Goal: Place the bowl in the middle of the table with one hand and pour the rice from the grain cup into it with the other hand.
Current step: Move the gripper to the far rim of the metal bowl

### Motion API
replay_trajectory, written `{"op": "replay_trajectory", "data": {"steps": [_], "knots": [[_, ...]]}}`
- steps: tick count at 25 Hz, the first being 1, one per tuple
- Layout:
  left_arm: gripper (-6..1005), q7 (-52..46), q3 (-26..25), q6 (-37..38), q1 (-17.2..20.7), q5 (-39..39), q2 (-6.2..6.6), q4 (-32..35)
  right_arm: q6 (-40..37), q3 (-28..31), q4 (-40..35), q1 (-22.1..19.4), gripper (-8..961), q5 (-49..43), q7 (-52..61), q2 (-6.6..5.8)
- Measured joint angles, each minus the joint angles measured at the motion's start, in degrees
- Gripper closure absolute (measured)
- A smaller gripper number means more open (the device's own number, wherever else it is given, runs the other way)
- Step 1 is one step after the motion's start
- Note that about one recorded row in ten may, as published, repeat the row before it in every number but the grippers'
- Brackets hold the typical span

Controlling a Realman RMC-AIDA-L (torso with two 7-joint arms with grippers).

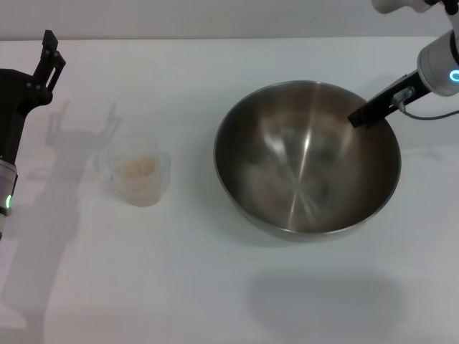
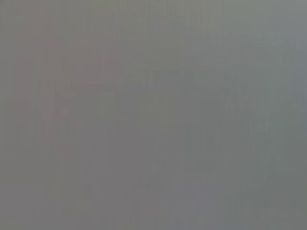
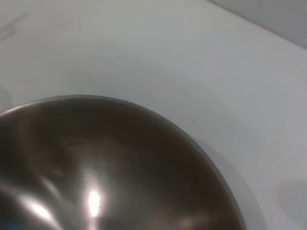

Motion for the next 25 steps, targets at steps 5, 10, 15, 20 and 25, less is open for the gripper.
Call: {"op": "replay_trajectory", "data": {"steps": [5,10,15,20,25], "knots": [[129,0.0,-0.1,-0.2,-0.2,0.0,0.02,0.2,-0.1,0.3,-2.5,-0.4,933,0.0,-0.7,-0.01],[129,0.0,-0.3,-0.2,-0.3,0.0,0.10,0.2,-0.3,2.0,-4.3,-0.8,944,0.6,-2.6,0.14],[128,0.0,-0.7,-0.3,-0.3,0.0,0.10,0.3,-1.3,2.6,-6.2,-1.1,952,1.1,-3.7,0.19],[128,0.0,-0.7,-0.3,-0.4,0.0,0.19,0.4,-1.7,3.4,-7.0,-1.1,952,3.5,-6.0,0.18],[128,0.0,-0.8,-0.3,-0.5,0.0,0.19,0.4,-1.4,3.6,-8.3,-1.5,951,6.0,-7.6,0.16]]}}
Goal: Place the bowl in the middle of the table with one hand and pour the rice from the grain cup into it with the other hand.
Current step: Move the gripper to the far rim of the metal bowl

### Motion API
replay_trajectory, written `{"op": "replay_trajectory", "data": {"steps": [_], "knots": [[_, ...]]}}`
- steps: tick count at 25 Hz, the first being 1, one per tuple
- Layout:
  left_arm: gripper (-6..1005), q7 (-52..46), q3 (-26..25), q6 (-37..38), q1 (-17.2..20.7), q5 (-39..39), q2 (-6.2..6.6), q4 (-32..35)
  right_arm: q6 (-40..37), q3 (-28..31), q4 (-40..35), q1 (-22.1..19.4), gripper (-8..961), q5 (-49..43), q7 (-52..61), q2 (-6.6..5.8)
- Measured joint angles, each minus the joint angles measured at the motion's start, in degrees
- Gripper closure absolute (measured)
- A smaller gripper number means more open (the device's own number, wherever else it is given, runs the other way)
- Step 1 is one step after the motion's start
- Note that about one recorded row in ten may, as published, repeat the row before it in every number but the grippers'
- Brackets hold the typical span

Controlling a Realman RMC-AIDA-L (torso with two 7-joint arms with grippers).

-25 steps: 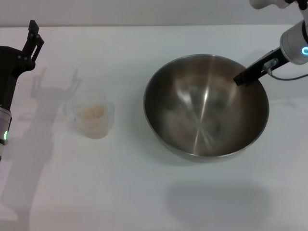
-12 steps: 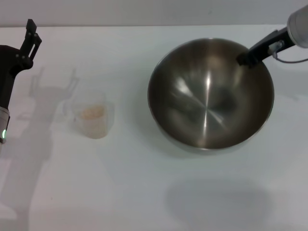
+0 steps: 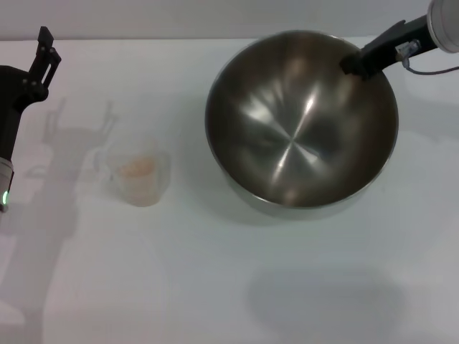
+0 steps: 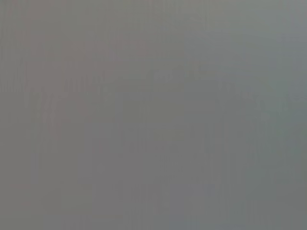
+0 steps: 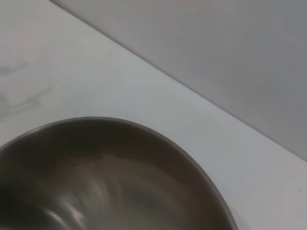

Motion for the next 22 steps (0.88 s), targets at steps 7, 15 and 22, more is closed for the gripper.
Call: {"op": "replay_trajectory", "data": {"steps": [7,15,22], "knots": [[129,0.0,0.0,0.2,-0.1,0.0,0.00,0.0,2.0,0.0,-0.6,-0.7,951,4.8,-4.2,0.03],[129,0.1,0.0,0.3,-0.1,0.0,0.00,0.0,5.5,-0.2,-0.8,-1.0,950,9.2,-8.9,0.08],[129,0.1,0.0,0.4,-0.1,0.0,0.00,0.0,8.6,-0.9,-0.4,-1.1,949,11.0,-11.7,0.25]]}}
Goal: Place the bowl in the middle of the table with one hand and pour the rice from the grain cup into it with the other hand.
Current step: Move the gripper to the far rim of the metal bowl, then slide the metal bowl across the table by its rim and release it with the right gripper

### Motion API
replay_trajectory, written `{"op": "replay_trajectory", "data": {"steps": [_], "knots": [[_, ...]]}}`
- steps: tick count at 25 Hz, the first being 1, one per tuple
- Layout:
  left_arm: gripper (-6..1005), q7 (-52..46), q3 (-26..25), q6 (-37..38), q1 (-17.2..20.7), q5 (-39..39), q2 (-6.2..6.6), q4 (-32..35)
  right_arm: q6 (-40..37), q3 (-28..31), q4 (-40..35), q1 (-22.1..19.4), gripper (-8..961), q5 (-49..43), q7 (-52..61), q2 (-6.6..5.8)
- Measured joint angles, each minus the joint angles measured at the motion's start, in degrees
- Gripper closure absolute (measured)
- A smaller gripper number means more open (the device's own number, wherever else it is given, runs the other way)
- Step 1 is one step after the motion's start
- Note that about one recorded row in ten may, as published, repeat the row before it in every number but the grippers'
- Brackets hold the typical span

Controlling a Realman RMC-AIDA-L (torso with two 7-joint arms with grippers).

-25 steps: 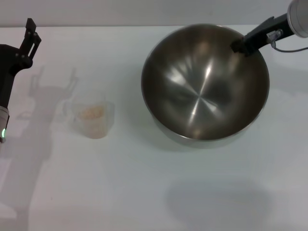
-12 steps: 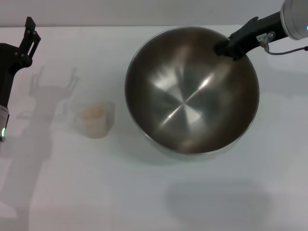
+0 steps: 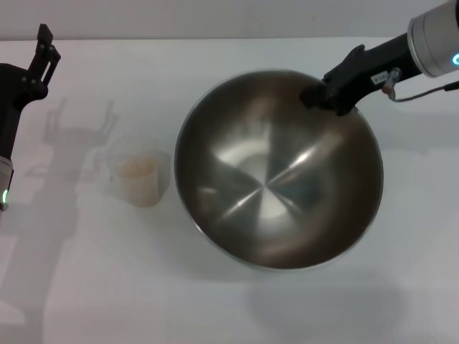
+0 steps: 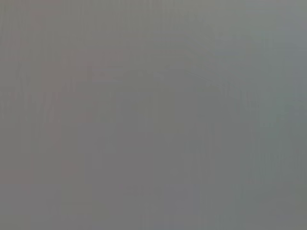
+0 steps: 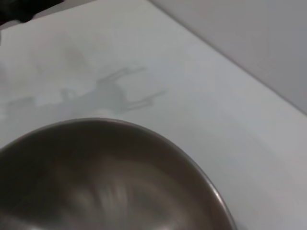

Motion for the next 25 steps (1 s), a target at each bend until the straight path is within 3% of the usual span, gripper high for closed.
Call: {"op": "replay_trajectory", "data": {"steps": [25], "knots": [[129,0.0,0.2,0.0,0.4,0.1,-0.09,-0.4,-0.8,-6.7,7.1,3.1,947,-0.5,-1.3,0.20]]}}
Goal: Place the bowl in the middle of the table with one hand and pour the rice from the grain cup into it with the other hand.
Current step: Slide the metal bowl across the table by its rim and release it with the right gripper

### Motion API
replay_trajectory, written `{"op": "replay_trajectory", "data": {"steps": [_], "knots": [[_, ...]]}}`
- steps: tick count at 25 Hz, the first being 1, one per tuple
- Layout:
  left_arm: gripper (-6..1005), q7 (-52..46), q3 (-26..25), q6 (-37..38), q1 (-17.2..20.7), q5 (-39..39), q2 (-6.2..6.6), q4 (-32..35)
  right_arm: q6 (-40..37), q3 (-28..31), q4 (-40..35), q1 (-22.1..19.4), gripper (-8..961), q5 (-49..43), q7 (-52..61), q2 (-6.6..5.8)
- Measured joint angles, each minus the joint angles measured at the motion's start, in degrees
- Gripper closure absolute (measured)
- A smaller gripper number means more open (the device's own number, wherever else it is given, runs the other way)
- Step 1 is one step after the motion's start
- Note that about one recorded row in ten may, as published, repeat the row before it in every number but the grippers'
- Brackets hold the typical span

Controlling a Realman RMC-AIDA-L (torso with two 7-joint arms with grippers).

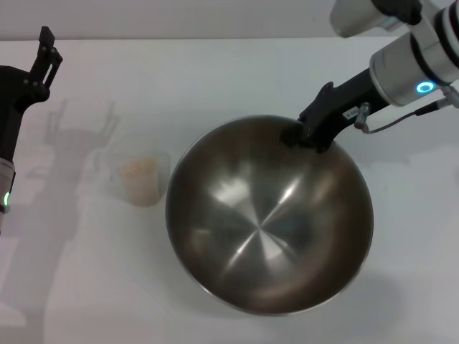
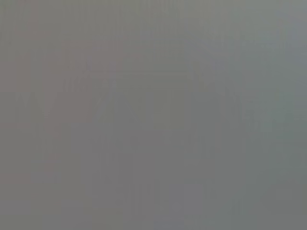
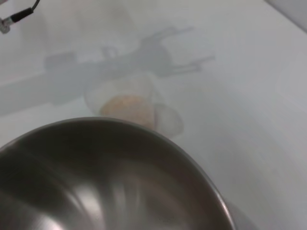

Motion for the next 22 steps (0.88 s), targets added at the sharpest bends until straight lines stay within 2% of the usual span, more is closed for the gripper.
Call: {"op": "replay_trajectory", "data": {"steps": [9,20,22], "knots": [[128,0.0,0.1,0.0,-0.1,0.2,-0.07,-0.1,-1.4,-3.3,2.9,1.5,946,-2.2,1.5,0.09],[129,0.0,0.0,0.0,-0.2,0.2,-0.09,-0.1,-1.9,-4.2,3.3,2.6,932,-3.6,2.2,0.17],[129,0.0,-0.1,0.0,-0.2,0.2,-0.08,-0.1,-2.0,-4.7,3.1,2.6,878,-3.7,2.2,0.17]]}}
